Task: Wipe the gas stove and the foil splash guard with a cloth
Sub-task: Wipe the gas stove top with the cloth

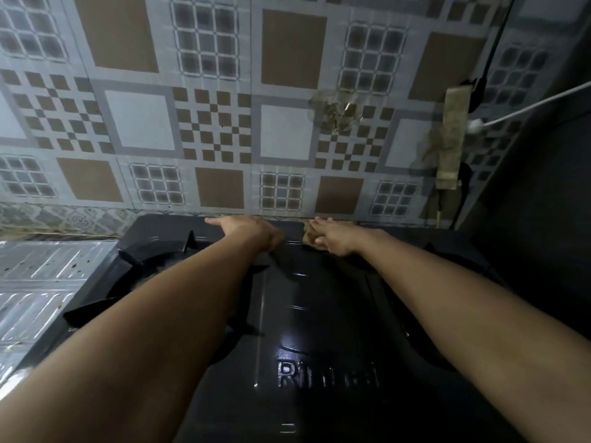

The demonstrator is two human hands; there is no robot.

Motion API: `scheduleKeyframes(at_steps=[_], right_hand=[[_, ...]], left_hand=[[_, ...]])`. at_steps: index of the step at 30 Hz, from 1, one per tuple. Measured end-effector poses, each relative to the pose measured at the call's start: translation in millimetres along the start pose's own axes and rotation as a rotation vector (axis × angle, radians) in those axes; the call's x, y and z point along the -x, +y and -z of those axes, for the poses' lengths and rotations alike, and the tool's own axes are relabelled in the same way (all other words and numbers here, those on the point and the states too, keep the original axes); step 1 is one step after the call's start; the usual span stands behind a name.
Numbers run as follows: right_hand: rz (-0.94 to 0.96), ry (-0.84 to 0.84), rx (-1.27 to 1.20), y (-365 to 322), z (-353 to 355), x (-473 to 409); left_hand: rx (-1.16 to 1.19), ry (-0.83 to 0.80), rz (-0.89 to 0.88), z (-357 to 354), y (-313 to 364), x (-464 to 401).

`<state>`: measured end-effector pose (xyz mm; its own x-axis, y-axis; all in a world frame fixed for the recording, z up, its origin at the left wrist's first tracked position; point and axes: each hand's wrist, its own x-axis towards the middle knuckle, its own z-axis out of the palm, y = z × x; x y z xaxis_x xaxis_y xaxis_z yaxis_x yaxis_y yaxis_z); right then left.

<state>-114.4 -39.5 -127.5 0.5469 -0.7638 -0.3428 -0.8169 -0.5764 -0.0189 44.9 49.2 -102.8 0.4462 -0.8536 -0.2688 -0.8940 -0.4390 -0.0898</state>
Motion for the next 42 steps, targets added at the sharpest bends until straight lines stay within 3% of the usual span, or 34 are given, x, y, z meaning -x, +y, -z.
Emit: scheduleKeyframes(at_steps=[3,11,18,26,33,42], right_hand=[[-0.018,0.011,0.054,28,12,9],[-0.263,-0.11,0.241,161,31,43],[-0.139,-0.014,0.002,180,24,25],[-0.117,0.02,-0.213,209,16,35],[-0.249,0.052,-0.184,241,5,56],[-0.366,0.114,-0.381,248,-9,69]], left_hand=[[0.023,0.072,0.033,-11,18,-3],[0.08,0.228,-0.118,-12,80,-17],[0.211,0.159,-0.363,-11,163,-18],[0.336,0.018,-0.441,-11,237,11],[0.301,0.066,-0.418,-22,247,10],[0.226,0.117,-0.398,-21,243,14]])
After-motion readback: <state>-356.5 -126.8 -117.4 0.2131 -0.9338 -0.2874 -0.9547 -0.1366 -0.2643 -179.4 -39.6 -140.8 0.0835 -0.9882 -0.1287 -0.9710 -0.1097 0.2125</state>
